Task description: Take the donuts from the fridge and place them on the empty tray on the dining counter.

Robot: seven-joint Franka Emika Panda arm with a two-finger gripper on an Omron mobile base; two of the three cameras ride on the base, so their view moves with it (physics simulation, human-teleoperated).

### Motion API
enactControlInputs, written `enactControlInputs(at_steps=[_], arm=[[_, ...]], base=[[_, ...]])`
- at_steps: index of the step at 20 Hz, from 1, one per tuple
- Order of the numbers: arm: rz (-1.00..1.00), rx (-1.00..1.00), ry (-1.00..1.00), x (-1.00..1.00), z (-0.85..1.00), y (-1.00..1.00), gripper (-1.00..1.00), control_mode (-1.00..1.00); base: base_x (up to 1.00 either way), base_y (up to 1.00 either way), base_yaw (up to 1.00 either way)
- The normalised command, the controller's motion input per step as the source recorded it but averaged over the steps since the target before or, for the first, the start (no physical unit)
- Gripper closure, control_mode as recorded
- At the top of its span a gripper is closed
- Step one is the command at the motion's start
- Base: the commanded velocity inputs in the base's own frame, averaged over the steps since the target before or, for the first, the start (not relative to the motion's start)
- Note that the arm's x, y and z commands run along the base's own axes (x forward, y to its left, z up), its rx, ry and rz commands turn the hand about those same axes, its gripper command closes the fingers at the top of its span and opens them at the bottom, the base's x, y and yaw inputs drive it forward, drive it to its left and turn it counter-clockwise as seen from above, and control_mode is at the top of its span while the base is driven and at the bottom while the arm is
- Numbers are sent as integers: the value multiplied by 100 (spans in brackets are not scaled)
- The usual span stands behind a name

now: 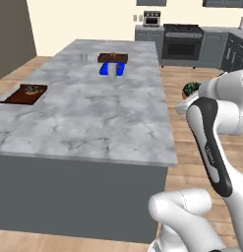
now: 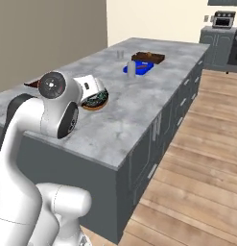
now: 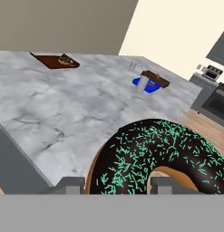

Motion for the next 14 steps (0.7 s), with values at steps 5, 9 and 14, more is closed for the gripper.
enactControlInputs(at_steps=[5, 9, 14], arm=[[0, 0, 0, 0, 0, 0, 100, 100], [0, 0, 0, 0, 0, 0, 100, 100], [0, 0, 0, 0, 0, 0, 100, 100]], base=[[0, 100, -9], [0, 100, -7], [0, 100, -8]])
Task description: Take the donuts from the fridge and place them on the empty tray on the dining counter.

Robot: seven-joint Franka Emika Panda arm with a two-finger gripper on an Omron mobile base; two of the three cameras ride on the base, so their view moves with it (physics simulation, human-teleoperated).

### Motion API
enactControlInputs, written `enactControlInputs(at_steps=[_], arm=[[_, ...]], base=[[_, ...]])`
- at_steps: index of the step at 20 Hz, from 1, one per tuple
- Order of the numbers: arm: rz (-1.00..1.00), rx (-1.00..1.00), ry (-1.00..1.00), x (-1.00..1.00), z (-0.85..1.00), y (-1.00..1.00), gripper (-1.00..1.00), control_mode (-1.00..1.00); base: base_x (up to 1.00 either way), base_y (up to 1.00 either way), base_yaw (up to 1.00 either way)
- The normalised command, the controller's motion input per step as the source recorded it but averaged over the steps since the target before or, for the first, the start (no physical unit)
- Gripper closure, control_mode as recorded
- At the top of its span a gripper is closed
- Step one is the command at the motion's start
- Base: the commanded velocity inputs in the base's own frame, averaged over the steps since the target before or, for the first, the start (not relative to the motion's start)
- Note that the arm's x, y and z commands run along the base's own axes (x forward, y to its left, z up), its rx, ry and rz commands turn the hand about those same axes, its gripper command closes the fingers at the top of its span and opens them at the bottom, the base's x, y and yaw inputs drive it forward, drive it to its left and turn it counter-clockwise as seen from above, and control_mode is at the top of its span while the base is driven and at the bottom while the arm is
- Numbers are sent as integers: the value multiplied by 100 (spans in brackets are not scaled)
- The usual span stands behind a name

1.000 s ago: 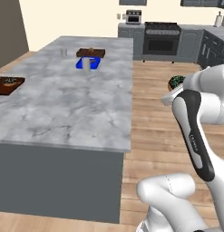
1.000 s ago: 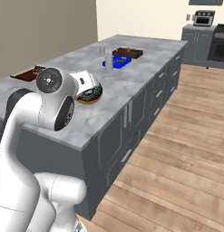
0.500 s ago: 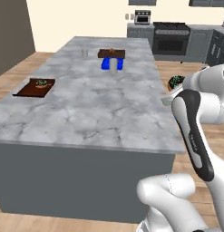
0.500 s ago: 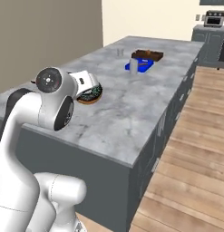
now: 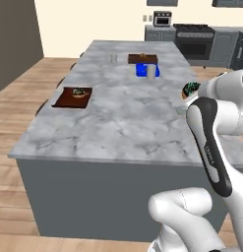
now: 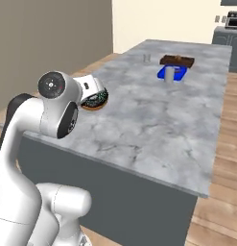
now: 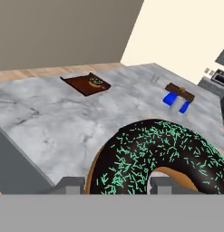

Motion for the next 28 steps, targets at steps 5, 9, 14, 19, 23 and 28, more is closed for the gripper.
enactControlInputs(at_steps=[5, 9, 14, 19, 23, 28], arm=[[0, 0, 0, 0, 0, 0, 100, 100], [0, 0, 0, 0, 0, 0, 100, 100], [0, 0, 0, 0, 0, 0, 100, 100], [0, 0, 0, 0, 0, 0, 100, 100], [0, 0, 0, 0, 0, 0, 100, 100], [0, 0, 0, 0, 0, 0, 100, 100]], base=[[0, 100, -8], [0, 100, -8], [0, 100, -8], [0, 100, -7], [0, 100, -6], [0, 100, -14]])
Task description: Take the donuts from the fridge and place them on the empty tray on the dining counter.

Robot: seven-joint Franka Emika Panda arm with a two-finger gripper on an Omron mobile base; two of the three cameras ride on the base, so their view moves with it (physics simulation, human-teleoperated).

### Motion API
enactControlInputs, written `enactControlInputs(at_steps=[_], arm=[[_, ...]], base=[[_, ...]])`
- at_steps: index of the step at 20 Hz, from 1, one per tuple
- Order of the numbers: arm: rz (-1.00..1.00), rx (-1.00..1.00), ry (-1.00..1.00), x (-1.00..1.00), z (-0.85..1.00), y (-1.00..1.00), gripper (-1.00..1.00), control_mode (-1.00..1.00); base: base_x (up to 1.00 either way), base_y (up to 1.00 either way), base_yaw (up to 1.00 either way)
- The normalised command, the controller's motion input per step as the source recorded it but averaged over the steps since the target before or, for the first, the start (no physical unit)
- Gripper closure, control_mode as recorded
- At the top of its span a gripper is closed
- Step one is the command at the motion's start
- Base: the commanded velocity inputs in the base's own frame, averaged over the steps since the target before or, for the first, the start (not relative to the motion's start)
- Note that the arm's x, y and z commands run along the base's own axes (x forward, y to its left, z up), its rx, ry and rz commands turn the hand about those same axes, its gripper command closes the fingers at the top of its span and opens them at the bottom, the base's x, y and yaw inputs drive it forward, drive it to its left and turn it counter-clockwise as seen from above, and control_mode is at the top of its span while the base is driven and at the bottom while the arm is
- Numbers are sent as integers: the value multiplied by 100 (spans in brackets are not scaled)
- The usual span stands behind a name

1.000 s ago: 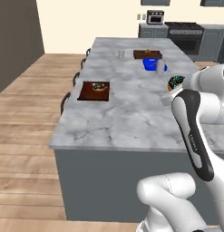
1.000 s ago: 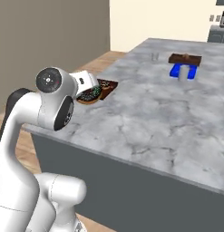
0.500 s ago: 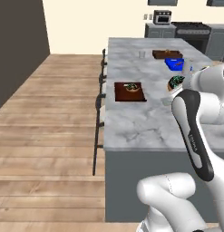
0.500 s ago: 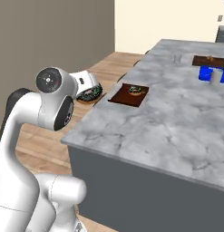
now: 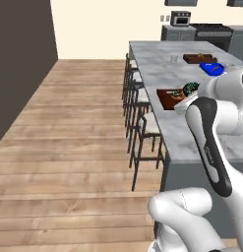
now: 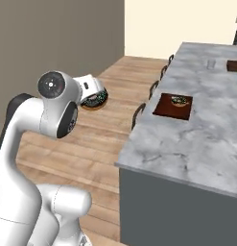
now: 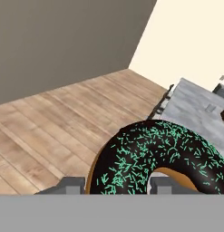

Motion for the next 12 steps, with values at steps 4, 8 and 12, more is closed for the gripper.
enactControlInputs(at_steps=[4, 8, 12], arm=[[0, 0, 0, 0, 0, 0, 100, 100], [0, 0, 0, 0, 0, 0, 100, 100], [0, 0, 0, 0, 0, 0, 100, 100]], base=[[9, 85, -68], [24, 59, -86], [30, 66, -82]])
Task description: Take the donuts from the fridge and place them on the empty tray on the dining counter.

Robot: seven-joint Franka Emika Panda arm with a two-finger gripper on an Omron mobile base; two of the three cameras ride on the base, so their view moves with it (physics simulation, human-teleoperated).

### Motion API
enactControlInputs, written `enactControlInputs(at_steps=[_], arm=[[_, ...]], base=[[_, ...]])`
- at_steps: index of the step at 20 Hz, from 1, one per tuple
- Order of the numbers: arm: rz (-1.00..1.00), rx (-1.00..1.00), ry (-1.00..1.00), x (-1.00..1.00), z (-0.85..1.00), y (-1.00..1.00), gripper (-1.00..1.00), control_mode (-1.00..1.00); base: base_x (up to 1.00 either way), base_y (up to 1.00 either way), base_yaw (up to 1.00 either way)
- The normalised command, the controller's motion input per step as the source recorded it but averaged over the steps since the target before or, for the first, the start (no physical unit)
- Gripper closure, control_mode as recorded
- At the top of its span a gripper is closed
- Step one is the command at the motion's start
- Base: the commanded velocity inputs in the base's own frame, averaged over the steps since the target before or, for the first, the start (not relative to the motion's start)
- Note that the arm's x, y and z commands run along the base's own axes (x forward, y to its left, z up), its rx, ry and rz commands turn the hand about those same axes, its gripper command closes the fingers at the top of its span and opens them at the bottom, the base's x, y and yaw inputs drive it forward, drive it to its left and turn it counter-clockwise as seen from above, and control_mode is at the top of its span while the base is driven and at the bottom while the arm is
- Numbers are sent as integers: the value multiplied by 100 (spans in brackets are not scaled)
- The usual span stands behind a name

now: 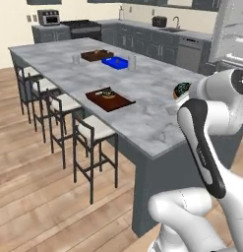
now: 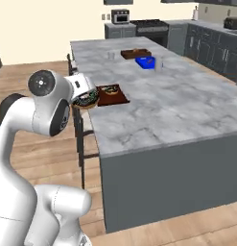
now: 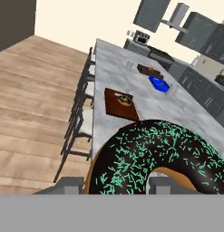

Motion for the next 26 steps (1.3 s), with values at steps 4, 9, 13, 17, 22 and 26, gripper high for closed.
enactControlInputs(at_steps=[4, 9, 13, 17, 22, 26], arm=[[0, 0, 0, 0, 0, 0, 100, 100], [0, 0, 0, 0, 0, 0, 100, 100], [0, 0, 0, 0, 0, 0, 100, 100], [0, 0, 0, 0, 0, 0, 100, 100], [0, 0, 0, 0, 0, 0, 100, 100], [0, 0, 0, 0, 0, 0, 100, 100]], base=[[31, 97, -61], [13, 100, -35], [3, 100, -32], [14, 100, -33], [40, 100, -42], [55, 100, -51]])
